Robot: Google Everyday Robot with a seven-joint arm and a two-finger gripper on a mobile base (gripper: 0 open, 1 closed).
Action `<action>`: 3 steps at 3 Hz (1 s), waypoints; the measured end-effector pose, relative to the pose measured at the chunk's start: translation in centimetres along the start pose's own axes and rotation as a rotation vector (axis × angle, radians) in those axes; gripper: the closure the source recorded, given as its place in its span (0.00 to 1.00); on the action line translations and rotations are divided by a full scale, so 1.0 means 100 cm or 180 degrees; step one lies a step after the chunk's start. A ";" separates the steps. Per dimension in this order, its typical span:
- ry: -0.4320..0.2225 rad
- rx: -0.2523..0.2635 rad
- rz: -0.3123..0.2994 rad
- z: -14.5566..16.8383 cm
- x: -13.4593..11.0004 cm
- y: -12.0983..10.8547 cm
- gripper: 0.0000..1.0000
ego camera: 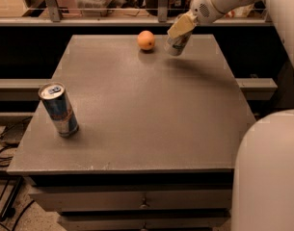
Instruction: Move 7up can near orange
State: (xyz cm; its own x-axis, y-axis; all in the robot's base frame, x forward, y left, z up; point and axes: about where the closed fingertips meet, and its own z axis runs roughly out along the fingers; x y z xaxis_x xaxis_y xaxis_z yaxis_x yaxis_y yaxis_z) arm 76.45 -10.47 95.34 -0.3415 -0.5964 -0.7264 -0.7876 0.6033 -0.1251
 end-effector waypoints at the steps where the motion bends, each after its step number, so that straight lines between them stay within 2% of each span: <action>1: -0.0031 -0.0094 0.0039 0.017 0.003 -0.006 0.81; 3: 0.0026 -0.0225 0.0003 0.042 0.001 -0.001 0.35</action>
Offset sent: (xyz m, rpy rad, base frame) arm 0.0304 0.0128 -0.0236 0.0295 0.0461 0.0452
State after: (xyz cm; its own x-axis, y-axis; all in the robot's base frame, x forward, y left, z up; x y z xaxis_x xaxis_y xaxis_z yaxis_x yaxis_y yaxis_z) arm 78.68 -8.37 92.43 -0.3461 -0.6004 -0.7209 -0.8215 0.5651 -0.0762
